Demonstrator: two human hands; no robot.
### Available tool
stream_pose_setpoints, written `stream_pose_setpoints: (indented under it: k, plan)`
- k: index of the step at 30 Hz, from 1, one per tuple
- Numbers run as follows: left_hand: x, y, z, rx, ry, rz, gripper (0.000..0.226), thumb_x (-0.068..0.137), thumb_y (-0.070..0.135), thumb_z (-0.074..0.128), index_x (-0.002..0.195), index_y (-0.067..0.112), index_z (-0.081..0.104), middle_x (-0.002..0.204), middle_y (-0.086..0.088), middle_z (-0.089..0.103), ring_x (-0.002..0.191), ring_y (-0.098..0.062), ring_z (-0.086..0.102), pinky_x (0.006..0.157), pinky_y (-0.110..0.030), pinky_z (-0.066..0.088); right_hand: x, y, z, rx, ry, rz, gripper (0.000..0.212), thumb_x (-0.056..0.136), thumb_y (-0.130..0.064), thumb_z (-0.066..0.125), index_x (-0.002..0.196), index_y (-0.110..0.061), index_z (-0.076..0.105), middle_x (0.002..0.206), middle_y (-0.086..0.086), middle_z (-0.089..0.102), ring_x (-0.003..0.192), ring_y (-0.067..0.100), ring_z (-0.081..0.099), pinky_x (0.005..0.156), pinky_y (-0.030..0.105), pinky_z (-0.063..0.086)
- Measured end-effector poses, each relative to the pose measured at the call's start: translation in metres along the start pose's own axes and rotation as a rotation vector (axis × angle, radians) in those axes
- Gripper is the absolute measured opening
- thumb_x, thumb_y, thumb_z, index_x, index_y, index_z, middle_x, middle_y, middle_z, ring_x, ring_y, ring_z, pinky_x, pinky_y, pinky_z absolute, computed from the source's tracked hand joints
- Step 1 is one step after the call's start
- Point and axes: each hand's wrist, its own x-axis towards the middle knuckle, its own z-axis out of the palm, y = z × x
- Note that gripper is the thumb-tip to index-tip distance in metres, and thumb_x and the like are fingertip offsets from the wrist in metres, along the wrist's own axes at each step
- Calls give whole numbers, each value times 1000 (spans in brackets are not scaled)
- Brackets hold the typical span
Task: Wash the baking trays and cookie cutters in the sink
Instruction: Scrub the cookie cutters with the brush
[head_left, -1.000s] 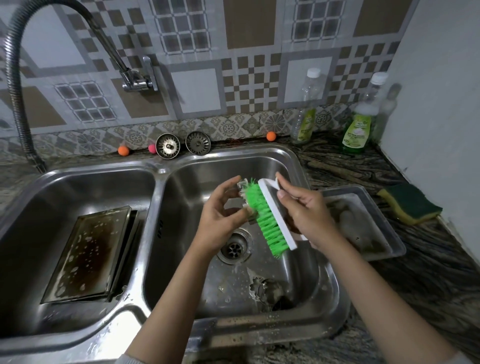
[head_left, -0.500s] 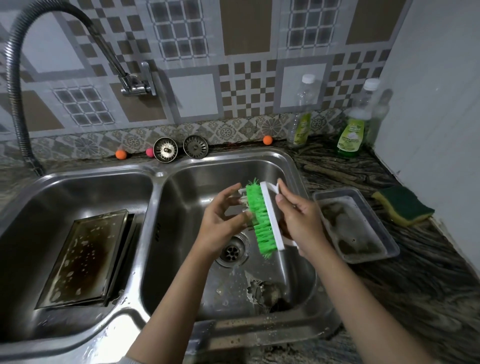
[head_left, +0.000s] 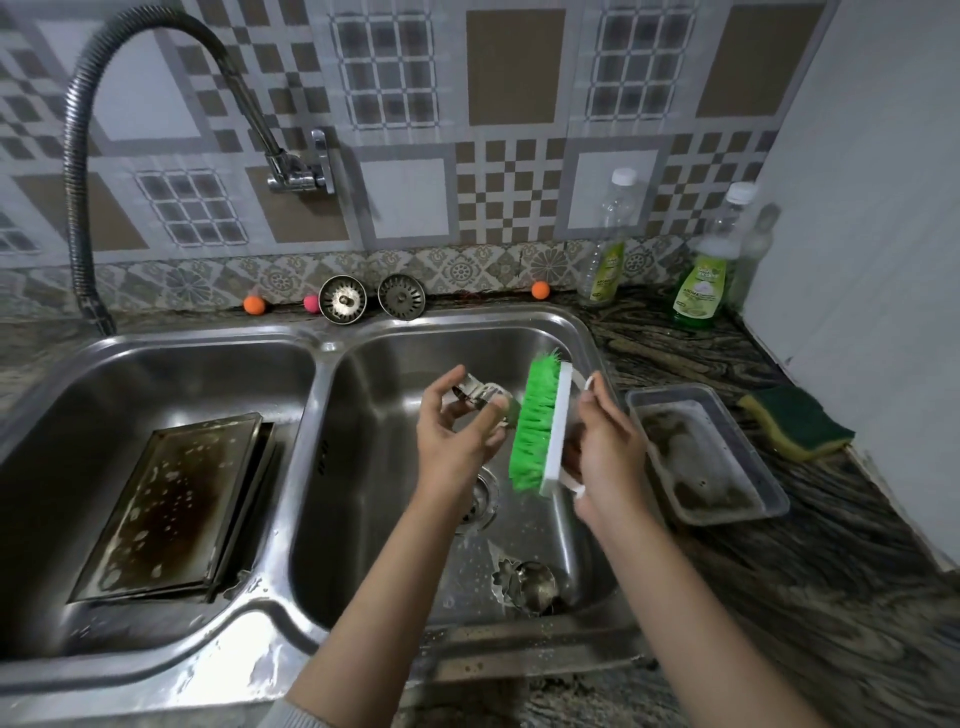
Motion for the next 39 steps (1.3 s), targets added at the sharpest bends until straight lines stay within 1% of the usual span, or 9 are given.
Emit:
stream_pose_setpoints:
  k: [3, 7, 10, 12, 17, 23, 28, 32, 39]
  plan:
    - [-10, -8, 11, -22, 200, 51, 49, 81, 4, 72, 123, 21, 53, 120, -22, 58, 83, -13, 62, 66, -19, 53, -12, 16, 14, -7, 78, -118, 35, 93, -25, 58, 127, -33, 57, 124, -6, 62, 110, 15, 61, 97, 45, 50]
    - [-12, -2, 5, -128, 269, 18, 50, 81, 0, 71, 123, 20, 53, 103, -5, 58, 87, -14, 62, 68, -19, 55, -28, 35, 14, -145, 14, -187, 38, 87, -36, 59, 124, -45, 55, 130, -5, 60, 116, 12, 59, 97, 46, 50]
    - [-9, 4, -7, -159, 259, -26, 47, 82, -3, 69, 118, 24, 53, 93, 3, 51, 90, -19, 59, 67, -22, 54, -36, 37, 2, -264, -54, -251, 40, 95, -21, 56, 134, -23, 52, 134, -6, 55, 119, 3, 53, 99, 25, 47]
    - [-5, 4, -20, -171, 242, -27, 45, 83, -2, 68, 116, 26, 54, 94, 2, 49, 92, -23, 56, 67, -23, 54, -38, 39, -7, -365, -103, -282, 40, 95, -20, 55, 134, -21, 51, 133, -10, 55, 117, -1, 53, 95, 15, 46]
    - [-6, 8, -59, -74, 109, -18, 46, 83, -5, 66, 113, 30, 57, 100, 2, 59, 98, -23, 61, 67, -25, 57, -33, 51, -13, -307, -4, -237, 40, 94, -21, 58, 133, -23, 53, 129, -8, 60, 113, 10, 59, 98, 40, 49]
    - [-9, 36, -140, 310, 48, 61, 53, 77, -5, 72, 117, 27, 57, 103, -9, 65, 96, -21, 64, 78, -39, 57, -34, 68, 24, -258, -40, -218, 40, 94, -14, 57, 134, -18, 52, 131, -8, 56, 117, 2, 54, 102, 31, 45]
    - [3, 78, -225, 623, 120, 93, 54, 74, -4, 76, 117, 22, 57, 101, -6, 66, 86, -14, 66, 70, -23, 56, -33, 86, 65, -303, -110, -184, 40, 93, -19, 59, 133, -21, 54, 106, -32, 59, 93, -12, 58, 91, 25, 48]
    - [31, 74, -290, 1099, 146, -64, 59, 71, 1, 77, 121, 23, 54, 107, -4, 63, 92, -19, 63, 73, -28, 53, -39, 99, 88, -345, -139, -190, 40, 94, -14, 57, 134, -15, 52, 130, -6, 58, 116, 11, 57, 103, 38, 45]
    - [64, 22, -315, 1650, -338, -245, 57, 72, 16, 75, 124, 19, 54, 117, -6, 63, 103, -23, 60, 82, -30, 50, -35, 115, 84, -438, -129, -195, 40, 93, -12, 58, 131, -25, 53, 129, -16, 54, 118, 11, 56, 101, 48, 46]
